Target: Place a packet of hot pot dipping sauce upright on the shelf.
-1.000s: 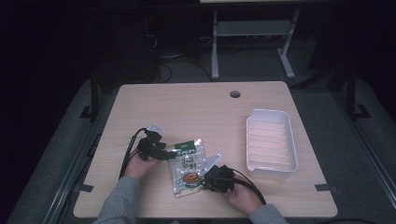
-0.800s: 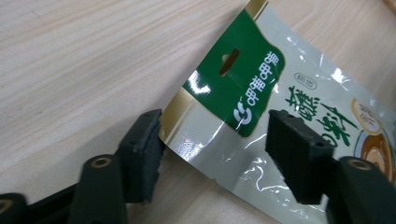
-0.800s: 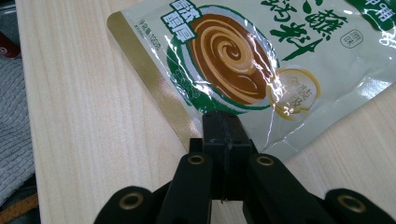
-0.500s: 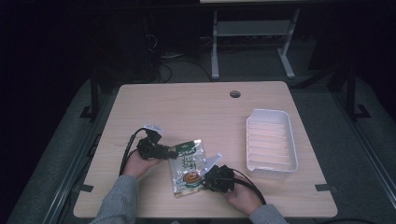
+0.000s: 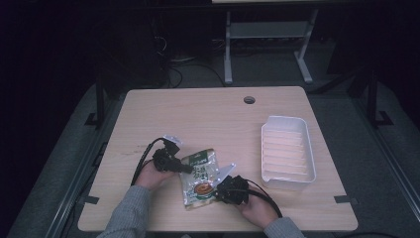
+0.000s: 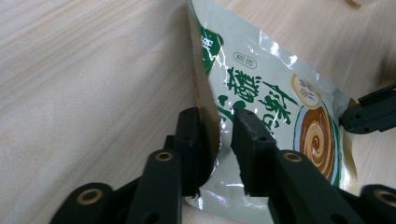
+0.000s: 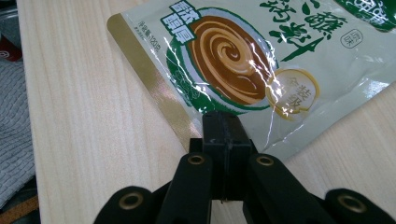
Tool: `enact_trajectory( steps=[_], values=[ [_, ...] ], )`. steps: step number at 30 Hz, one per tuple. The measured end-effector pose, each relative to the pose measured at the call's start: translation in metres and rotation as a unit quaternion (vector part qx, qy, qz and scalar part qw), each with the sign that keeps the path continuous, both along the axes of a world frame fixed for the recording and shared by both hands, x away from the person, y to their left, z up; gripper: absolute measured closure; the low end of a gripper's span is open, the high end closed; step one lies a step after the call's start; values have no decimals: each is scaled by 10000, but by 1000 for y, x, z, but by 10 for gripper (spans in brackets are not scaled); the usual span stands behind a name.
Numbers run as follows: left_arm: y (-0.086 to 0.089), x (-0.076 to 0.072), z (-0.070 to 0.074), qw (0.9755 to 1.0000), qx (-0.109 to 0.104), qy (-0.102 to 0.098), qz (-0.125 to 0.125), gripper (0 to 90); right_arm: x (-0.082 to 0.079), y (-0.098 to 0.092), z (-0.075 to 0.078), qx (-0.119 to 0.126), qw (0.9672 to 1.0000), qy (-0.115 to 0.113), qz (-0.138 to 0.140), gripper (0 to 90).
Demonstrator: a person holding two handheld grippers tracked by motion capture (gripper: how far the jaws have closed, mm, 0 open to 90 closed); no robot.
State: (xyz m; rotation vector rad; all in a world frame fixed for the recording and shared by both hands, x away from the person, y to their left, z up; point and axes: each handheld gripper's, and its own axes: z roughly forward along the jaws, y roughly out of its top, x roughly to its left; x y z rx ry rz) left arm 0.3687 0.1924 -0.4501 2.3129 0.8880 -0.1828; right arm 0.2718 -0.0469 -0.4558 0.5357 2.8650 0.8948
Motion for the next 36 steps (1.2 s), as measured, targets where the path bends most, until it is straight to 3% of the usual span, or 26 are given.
enact_trajectory(
  steps=[5,12,14,17,22,24,28,33,36],
  values=[
    [1,-2,2,9998,165,-97,15,822,0,0,0,18,10000,-2,-14,897],
    [8,-6,7,9998,102,-171,5,888,1,-1,0,36,10000,64,-31,887],
    [9,-7,9,9998,50,-186,-38,891,3,-1,2,-24,9997,240,8,809],
    [9,-11,14,9996,-45,-237,-111,892,1,0,5,-167,9998,122,47,757],
    [9,-15,24,9991,-153,-361,-168,893,3,-5,16,-44,10000,68,31,648],
    [9,-20,33,9984,-233,-463,-207,893,6,-9,27,58,10000,47,-37,555],
    [8,-27,45,9970,-364,-614,-312,894,11,-15,39,164,9998,3,-68,481],
    [6,-35,59,9952,-407,-776,-441,894,17,-17,55,136,9997,-163,-73,387],
    [5,-39,65,9942,-433,-847,-503,894,22,-16,64,95,9998,-149,-111,351]
  ],
)
